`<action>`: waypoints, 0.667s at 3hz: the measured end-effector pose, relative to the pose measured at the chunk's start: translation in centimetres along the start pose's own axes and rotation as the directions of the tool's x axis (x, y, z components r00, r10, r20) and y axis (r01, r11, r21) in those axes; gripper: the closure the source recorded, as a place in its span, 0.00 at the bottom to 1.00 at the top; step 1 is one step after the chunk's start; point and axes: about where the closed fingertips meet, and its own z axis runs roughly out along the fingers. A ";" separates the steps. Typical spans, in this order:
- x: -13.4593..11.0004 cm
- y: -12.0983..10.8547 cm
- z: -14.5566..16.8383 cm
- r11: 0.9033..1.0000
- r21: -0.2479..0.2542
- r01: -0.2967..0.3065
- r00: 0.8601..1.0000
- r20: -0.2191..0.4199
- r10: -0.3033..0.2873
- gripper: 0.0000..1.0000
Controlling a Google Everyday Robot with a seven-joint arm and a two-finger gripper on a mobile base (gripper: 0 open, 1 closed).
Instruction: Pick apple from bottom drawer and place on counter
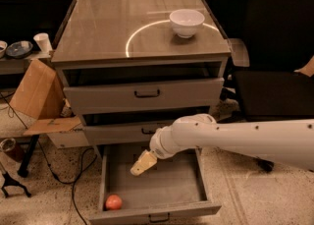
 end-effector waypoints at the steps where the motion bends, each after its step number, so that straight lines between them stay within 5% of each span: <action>1: 2.7 -1.4 9.6 0.997 -0.064 -0.052 0.995 -0.086 0.047 0.00; 2: 6.0 -1.9 14.4 0.984 -0.052 -0.168 0.957 -0.249 0.150 0.00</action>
Offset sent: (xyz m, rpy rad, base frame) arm 0.0327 0.0394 -0.2168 -0.2904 0.4576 -0.1931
